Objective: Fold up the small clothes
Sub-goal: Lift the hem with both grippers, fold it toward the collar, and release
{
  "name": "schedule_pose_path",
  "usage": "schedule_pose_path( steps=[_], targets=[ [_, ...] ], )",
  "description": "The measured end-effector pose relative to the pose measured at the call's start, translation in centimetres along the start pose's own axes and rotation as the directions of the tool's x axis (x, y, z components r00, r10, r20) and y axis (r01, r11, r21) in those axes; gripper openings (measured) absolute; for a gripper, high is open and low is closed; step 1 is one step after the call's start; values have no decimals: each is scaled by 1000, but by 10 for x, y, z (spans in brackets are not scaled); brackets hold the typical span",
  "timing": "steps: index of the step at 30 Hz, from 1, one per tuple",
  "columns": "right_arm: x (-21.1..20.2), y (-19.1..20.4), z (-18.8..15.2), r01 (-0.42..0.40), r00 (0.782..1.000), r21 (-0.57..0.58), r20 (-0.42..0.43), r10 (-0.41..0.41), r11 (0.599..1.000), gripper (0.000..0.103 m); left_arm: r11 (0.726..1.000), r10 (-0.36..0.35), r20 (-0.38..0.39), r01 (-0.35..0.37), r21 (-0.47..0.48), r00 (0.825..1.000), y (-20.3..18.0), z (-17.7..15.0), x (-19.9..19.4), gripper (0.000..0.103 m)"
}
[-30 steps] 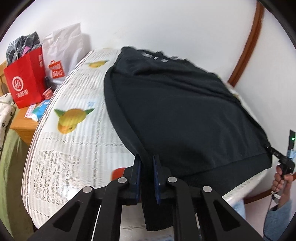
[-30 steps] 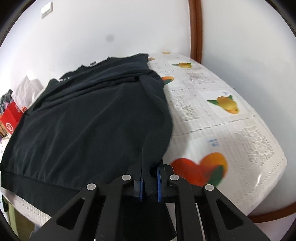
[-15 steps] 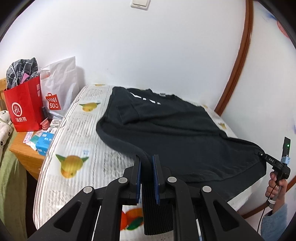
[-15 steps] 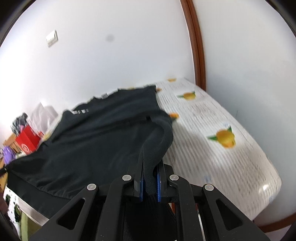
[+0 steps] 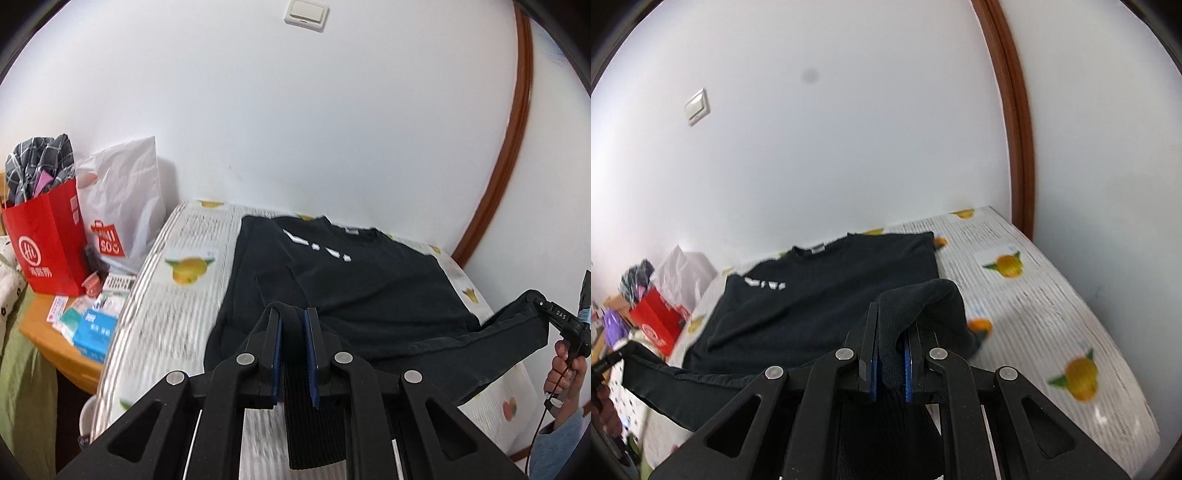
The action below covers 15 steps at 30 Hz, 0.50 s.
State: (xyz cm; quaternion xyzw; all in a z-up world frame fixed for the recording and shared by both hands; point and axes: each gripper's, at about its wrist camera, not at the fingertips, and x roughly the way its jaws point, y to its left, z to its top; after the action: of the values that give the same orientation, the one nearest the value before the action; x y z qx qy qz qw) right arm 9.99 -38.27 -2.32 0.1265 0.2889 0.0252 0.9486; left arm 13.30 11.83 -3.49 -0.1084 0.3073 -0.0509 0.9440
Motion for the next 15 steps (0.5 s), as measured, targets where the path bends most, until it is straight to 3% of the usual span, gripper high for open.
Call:
schedule_pose_path(
  steps=[8, 15],
  targets=[
    [57, 6, 36, -31, 999, 51, 22, 30, 998, 10, 999, 33, 8, -33, -25, 999, 6, 40, 53, 11],
    [112, -2, 49, -24, 1000, 77, 14, 23, 997, 10, 994, 108, -12, -107, 35, 994, -2, 50, 106, 11]
  ],
)
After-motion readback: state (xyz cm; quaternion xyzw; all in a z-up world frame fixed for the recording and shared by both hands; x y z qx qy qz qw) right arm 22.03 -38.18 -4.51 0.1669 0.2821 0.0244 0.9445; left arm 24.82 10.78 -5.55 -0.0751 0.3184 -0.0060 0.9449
